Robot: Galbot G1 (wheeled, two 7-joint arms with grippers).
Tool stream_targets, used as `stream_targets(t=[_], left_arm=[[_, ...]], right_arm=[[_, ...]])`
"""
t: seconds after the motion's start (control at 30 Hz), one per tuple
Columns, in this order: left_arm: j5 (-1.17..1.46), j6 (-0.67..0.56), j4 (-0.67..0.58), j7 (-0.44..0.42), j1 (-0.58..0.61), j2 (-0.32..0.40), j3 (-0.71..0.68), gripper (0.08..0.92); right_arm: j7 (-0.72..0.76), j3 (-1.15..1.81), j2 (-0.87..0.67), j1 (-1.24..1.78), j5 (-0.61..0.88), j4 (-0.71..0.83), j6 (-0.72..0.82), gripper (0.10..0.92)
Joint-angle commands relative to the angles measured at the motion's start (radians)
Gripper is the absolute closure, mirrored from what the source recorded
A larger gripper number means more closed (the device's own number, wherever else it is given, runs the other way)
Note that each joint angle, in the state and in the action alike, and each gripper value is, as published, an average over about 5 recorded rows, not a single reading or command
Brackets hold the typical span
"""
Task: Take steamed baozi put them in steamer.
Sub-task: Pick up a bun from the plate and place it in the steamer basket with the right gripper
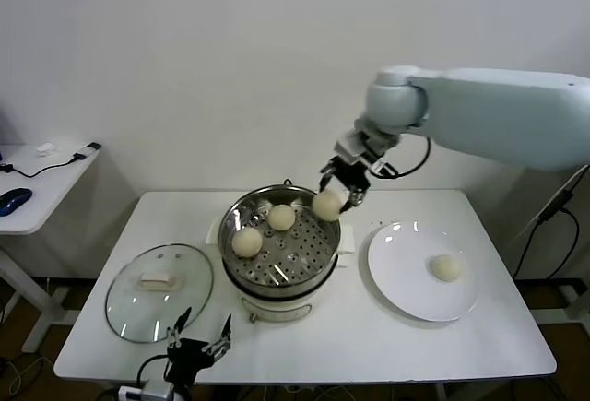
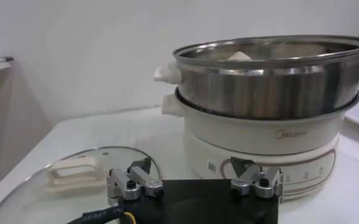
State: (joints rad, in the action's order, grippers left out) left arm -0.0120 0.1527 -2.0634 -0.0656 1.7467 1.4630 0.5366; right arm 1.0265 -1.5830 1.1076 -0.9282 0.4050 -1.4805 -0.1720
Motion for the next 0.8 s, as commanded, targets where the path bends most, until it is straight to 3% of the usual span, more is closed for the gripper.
stream_targets(t=[0.03, 0.33, 0.8], left_arm=[[0.001, 0.000, -0.002, 0.001, 0.004, 0.002, 0.003, 0.177], [0.005, -0.001, 0.001, 0.001, 0.008, 0.002, 0.017, 0.177], [0.014, 0.000, 0.005, 0.002, 0.003, 0.001, 0.019, 0.177]], right_arm=[[-0.009, 0.017, 0.180, 0.110, -0.189, -0.022, -0.351, 0.405], [-0.039, 0.052, 0.241, 0.262, -0.320, 0.145, -0.406, 0.406], [-0.047, 0.060, 0.280, 0.325, -0.328, 0.240, -0.415, 0.403]])
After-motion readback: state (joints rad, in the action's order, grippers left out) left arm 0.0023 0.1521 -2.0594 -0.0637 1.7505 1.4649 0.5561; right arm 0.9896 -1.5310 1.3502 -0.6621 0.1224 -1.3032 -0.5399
